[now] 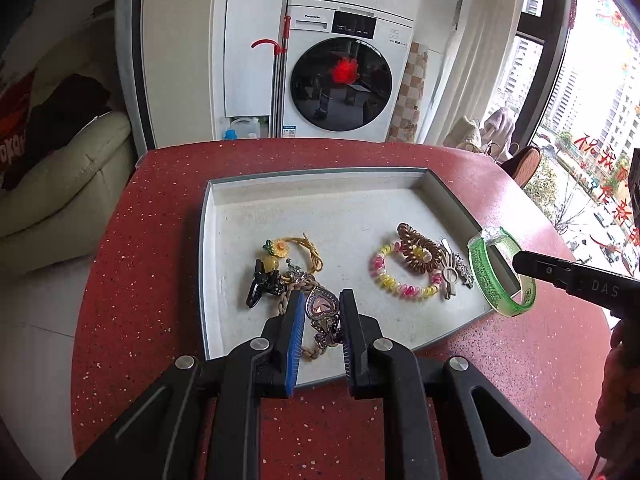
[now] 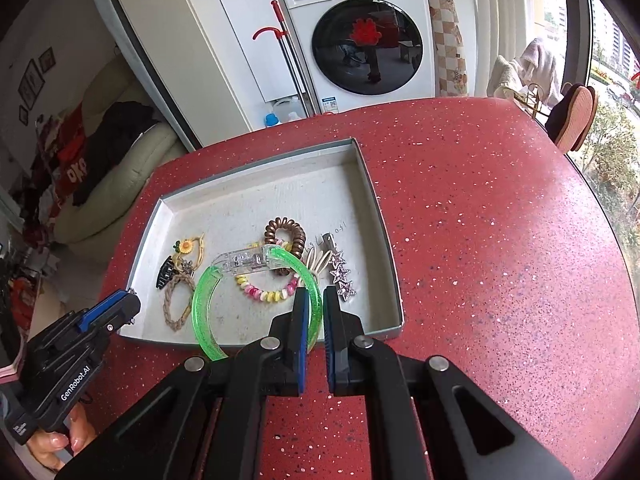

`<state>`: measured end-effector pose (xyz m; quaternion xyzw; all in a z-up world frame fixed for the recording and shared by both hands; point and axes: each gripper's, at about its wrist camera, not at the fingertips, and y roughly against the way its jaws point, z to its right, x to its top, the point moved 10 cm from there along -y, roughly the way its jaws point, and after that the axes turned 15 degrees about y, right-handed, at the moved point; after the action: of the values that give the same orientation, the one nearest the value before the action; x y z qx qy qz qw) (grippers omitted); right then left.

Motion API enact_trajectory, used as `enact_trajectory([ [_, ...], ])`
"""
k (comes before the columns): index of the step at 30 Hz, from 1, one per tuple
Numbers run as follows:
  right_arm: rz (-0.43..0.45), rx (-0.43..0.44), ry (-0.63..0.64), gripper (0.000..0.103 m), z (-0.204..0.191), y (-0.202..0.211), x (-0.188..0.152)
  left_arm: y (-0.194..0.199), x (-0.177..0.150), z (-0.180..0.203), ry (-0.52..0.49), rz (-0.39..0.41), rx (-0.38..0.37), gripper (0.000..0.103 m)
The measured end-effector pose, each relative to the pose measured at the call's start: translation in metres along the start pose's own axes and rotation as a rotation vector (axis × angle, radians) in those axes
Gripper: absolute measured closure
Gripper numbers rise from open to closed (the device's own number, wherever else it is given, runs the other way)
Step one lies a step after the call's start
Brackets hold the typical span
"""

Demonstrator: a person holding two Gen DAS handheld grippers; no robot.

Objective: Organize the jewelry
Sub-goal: 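Carry the heart charm and green bangle into the white tray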

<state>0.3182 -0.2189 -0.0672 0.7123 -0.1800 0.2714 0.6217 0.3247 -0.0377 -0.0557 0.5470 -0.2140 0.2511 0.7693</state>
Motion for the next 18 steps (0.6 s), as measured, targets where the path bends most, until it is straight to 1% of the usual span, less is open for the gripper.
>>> enact_trajectory([
  [3,0.004,-0.009,-0.017,0.095,0.006,-0.006,0.008,-0.007,0.01,0.001,0.012,-0.002,0.001,0.067],
  [7,0.004,-0.006,-0.044,0.095,0.011,-0.015,0.017,-0.018,0.019,0.009,-0.004,-0.008,0.009,0.067],
  [11,-0.003,-0.023,-0.037,0.095,0.015,-0.026,0.027,-0.03,0.029,0.018,-0.015,-0.008,0.017,0.067],
  [18,-0.02,-0.046,-0.039,0.095,0.021,-0.052,0.041,-0.062,0.038,0.023,-0.018,-0.03,0.065,0.067],
])
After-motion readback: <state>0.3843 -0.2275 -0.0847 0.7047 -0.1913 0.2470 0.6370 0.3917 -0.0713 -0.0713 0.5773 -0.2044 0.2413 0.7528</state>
